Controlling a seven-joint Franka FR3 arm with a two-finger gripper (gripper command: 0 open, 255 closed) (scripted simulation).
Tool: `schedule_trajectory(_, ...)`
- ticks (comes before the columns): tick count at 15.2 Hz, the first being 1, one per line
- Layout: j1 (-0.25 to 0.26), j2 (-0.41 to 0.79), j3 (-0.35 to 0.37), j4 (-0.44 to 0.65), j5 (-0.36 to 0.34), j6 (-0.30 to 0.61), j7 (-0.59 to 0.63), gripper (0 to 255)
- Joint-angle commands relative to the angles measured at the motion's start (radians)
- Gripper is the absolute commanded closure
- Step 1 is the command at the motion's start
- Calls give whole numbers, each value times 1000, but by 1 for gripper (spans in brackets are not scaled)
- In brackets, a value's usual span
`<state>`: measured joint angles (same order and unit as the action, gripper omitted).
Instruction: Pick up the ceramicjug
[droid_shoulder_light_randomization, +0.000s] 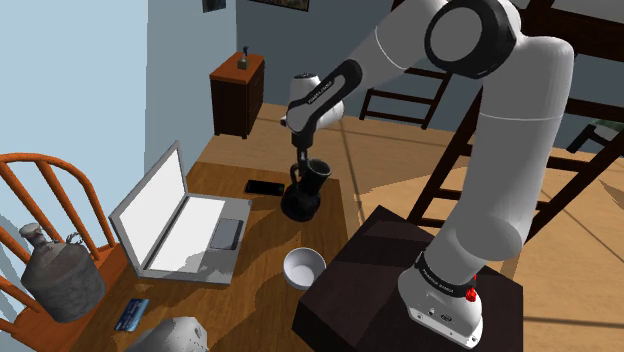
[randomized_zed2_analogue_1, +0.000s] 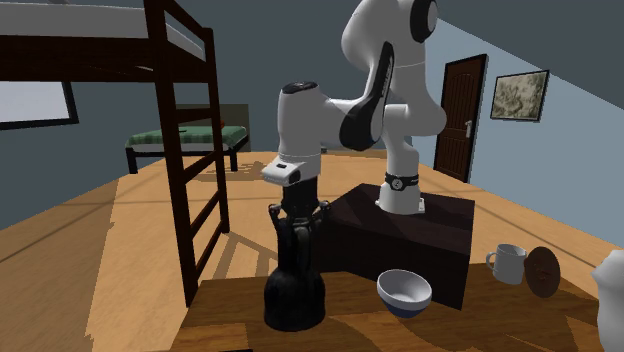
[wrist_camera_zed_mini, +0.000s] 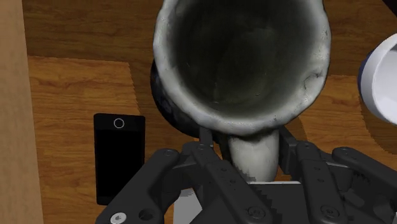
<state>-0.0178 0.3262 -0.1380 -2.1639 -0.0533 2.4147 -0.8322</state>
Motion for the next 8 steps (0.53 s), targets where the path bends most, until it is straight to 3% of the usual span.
schedule_trajectory(1, 2, -23, -1, 2, -3, -22, 1, 255)
schedule_trajectory(8, 4, -74, -4, 11, -8, -82, 1, 255)
